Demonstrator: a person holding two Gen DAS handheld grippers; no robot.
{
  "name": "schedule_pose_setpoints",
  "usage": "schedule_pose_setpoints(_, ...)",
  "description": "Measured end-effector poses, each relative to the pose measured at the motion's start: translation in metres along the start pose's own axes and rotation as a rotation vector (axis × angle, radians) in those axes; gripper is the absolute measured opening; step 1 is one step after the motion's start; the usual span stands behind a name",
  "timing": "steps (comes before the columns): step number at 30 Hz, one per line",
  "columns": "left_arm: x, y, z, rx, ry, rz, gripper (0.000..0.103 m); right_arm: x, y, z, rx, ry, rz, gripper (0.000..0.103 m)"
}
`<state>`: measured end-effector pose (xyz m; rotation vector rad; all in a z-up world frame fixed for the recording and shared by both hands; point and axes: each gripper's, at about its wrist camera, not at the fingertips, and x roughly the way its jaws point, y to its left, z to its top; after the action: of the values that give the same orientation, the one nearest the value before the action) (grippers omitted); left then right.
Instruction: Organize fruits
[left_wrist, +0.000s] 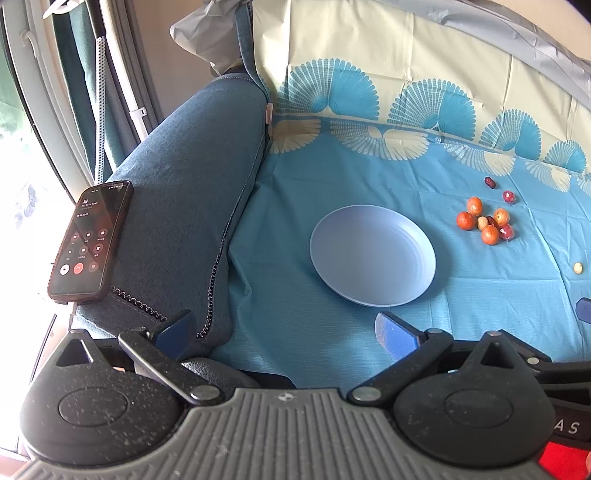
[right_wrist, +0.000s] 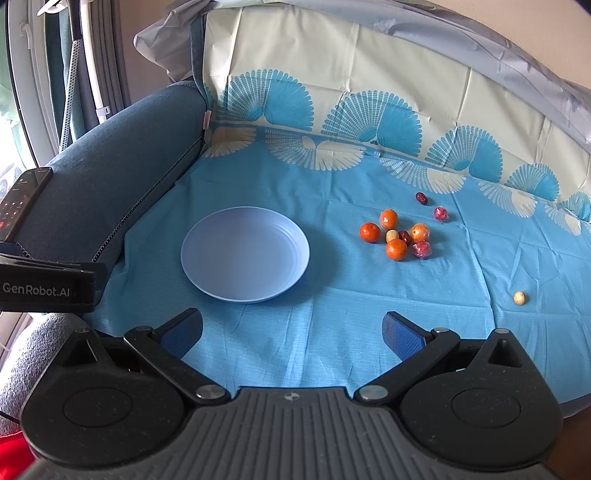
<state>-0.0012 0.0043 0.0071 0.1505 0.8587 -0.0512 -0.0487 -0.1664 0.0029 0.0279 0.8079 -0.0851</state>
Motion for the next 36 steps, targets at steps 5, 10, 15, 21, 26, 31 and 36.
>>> schedule_pose_setpoints(5,0.001,0.0,0.001,0.003,0.004,-0.002,0.103,0.001,-0.001,0.0,0.006,0.0,0.016,0.102)
schedule_pose_setpoints(10,0.003,0.0,0.002,0.0,0.018,-0.005,0.103,0.001,-0.002,0.001,0.013,-0.005,0.025,0.102)
schedule_pose_setpoints(15,0.006,0.002,0.008,-0.012,0.054,-0.025,0.103,0.001,-0.003,0.002,0.028,-0.008,0.042,0.102)
schedule_pose_setpoints(21,-0.001,0.007,0.021,-0.059,0.101,-0.11,0.103,0.004,-0.01,0.006,0.054,-0.004,0.044,0.102)
schedule_pose_setpoints(26,-0.04,0.002,0.058,-0.044,0.088,-0.172,0.103,0.002,-0.045,0.01,0.137,0.0,-0.021,0.102)
schedule_pose_setpoints(31,-0.106,-0.028,0.126,0.058,-0.006,-0.224,0.103,0.0,-0.106,0.017,0.251,-0.102,-0.138,0.102)
schedule_pose_setpoints(36,-0.158,-0.072,0.186,0.114,-0.082,-0.346,0.103,0.011,-0.166,0.025,0.353,-0.09,-0.227,0.102)
